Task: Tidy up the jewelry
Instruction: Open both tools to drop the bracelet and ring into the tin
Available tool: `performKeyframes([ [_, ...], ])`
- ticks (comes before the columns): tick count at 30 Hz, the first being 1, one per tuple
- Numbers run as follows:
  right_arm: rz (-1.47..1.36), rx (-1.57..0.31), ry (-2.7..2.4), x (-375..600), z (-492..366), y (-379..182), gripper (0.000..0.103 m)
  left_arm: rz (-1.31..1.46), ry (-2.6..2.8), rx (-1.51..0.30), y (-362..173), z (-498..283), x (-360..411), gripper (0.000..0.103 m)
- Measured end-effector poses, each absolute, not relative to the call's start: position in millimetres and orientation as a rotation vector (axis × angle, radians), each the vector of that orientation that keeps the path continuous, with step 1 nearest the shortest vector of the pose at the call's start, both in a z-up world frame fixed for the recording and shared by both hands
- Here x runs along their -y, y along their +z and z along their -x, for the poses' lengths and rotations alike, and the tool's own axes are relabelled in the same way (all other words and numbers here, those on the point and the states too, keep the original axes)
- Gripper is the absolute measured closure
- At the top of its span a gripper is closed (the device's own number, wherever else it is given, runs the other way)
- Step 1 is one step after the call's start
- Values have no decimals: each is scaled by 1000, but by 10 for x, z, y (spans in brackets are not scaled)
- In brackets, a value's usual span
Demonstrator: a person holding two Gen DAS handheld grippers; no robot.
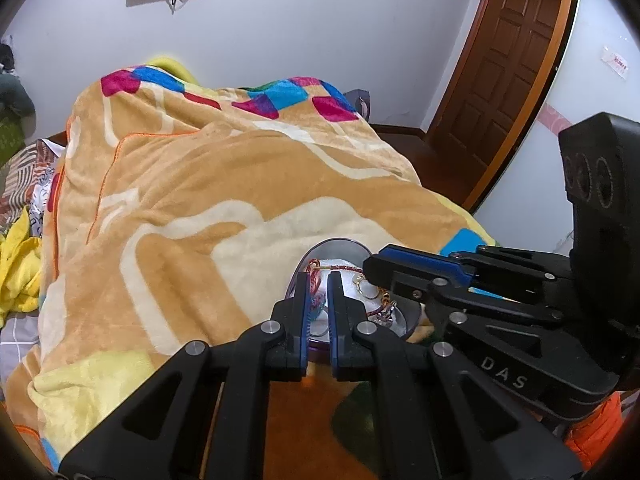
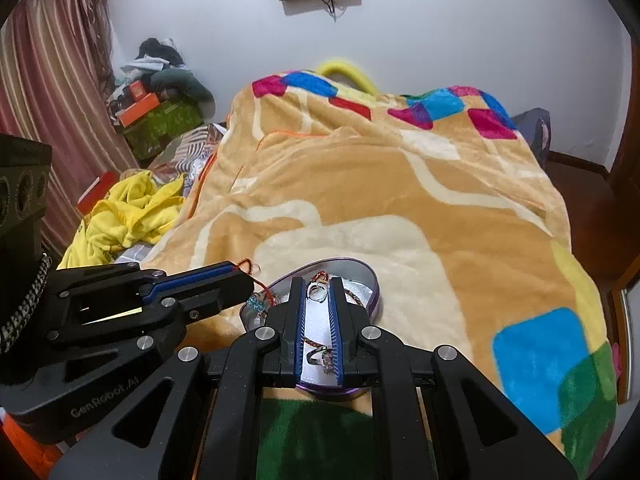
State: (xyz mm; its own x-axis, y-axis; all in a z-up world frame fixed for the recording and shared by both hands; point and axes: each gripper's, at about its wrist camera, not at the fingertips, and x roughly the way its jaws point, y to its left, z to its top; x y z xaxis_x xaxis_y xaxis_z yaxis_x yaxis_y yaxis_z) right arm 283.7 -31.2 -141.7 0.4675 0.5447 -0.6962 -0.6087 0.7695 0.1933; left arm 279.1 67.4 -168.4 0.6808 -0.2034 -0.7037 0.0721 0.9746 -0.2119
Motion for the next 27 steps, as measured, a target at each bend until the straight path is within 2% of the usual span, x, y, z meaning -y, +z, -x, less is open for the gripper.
performKeyframes([
  [11,130,-868,699,270,-2908,-1549,93,183,-144,-815,-1686,-2797,-735,97],
  [17,165,-863,687,247,-2871,-1527,92,184,-122,-802,-1608,-2722,-789,93],
  [21,182,-845,676,250,-2818,-1459,88,186,-105,-781,-1512,-2651,-827,83],
  [27,193,-802,667,285,-2687,-1269,87,184,-94,-735,-1288,-2481,-848,80],
])
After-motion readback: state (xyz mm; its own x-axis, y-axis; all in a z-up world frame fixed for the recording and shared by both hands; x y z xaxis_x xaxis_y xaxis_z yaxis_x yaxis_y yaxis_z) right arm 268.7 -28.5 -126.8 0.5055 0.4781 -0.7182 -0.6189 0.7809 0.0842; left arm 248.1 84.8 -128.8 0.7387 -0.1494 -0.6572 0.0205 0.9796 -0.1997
